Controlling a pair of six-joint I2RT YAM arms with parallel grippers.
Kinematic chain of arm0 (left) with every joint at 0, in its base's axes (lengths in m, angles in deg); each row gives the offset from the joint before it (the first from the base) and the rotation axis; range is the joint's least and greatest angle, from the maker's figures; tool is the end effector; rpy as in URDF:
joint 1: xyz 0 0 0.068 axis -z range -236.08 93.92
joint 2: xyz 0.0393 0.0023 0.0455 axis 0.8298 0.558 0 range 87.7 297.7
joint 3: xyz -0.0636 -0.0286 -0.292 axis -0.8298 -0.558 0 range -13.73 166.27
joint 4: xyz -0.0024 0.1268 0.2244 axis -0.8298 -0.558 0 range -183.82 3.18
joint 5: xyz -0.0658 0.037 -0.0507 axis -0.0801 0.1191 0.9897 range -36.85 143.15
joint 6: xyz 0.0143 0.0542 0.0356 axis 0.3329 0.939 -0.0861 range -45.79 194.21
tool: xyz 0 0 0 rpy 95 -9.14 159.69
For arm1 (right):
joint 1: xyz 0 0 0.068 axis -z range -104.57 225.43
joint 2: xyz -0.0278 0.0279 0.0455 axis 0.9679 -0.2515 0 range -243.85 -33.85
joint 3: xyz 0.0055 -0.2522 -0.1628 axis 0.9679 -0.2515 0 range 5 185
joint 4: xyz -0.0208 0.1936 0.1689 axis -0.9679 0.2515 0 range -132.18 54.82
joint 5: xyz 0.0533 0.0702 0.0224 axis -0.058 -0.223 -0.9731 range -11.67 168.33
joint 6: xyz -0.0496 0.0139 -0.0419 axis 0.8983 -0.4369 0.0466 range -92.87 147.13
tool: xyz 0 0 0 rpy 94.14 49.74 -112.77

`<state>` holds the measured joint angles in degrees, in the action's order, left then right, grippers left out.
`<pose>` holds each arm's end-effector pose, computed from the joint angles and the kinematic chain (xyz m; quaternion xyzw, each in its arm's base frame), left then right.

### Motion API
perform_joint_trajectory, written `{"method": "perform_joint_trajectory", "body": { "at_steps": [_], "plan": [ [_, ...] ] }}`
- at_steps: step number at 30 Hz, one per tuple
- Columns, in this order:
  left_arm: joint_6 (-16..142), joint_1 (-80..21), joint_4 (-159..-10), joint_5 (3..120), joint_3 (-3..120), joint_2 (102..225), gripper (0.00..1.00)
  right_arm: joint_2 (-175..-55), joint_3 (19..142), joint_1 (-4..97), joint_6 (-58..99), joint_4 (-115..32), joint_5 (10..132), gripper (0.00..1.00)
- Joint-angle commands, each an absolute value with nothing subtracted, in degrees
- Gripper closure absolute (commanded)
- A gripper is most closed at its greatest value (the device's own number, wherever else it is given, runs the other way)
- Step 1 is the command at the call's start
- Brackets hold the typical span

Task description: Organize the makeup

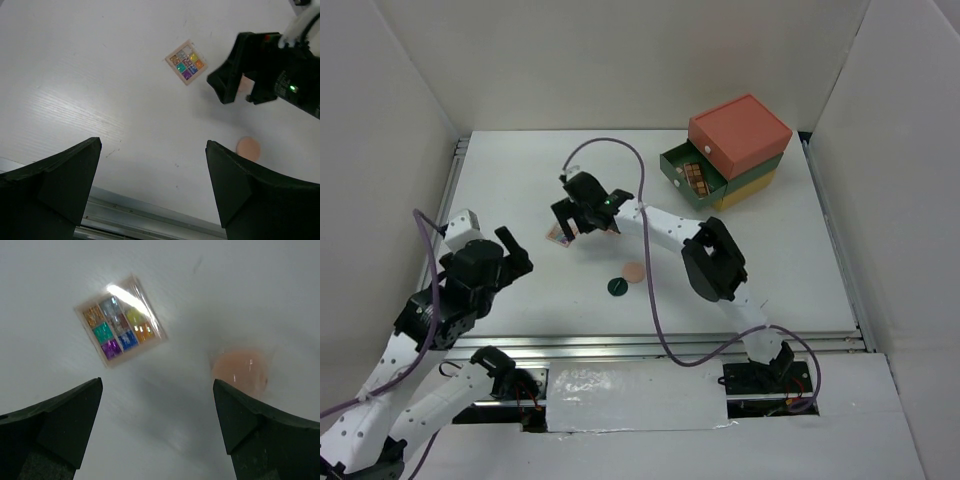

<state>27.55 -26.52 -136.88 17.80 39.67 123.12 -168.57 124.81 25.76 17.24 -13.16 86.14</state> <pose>0.0948 -0.0188 0.3523 -0.2693 0.8026 -0.0757 0.5269 0.3709 0.4261 0.2297 -0.2873 0.8724 0.1395 0.3700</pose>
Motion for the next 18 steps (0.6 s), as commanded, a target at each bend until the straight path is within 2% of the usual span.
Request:
{"method": "perform_joint_trajectory", "body": {
  "at_steps": [1, 2, 5, 11, 18],
  "plan": [
    [19.3, -26.5, -137.9, 16.1, 41.0, 130.0, 0.0, -153.9, 112.4, 25.2, 8.9, -21.7, 90.7, 0.0],
    [18.4, -26.5, -136.1, 18.4, 40.2, 131.7, 0.0, -150.8, 104.7, 24.8, 8.6, -26.3, 91.9, 0.0],
    [14.6, -27.0, -132.5, 20.1, 40.7, 138.3, 0.01, -135.5, 95.0, 23.7, 7.0, -29.6, 96.2, 0.0],
    [8.4, -28.5, -129.0, 17.0, 48.0, 154.6, 0.01, -115.3, 85.2, 22.4, 3.0, -22.7, 98.6, 0.0],
    [0.7, -31.0, -136.9, 17.3, 67.1, 183.6, 0.01, -96.8, 71.3, 20.1, -1.1, -21.2, 95.9, 0.0]
  ]
}}
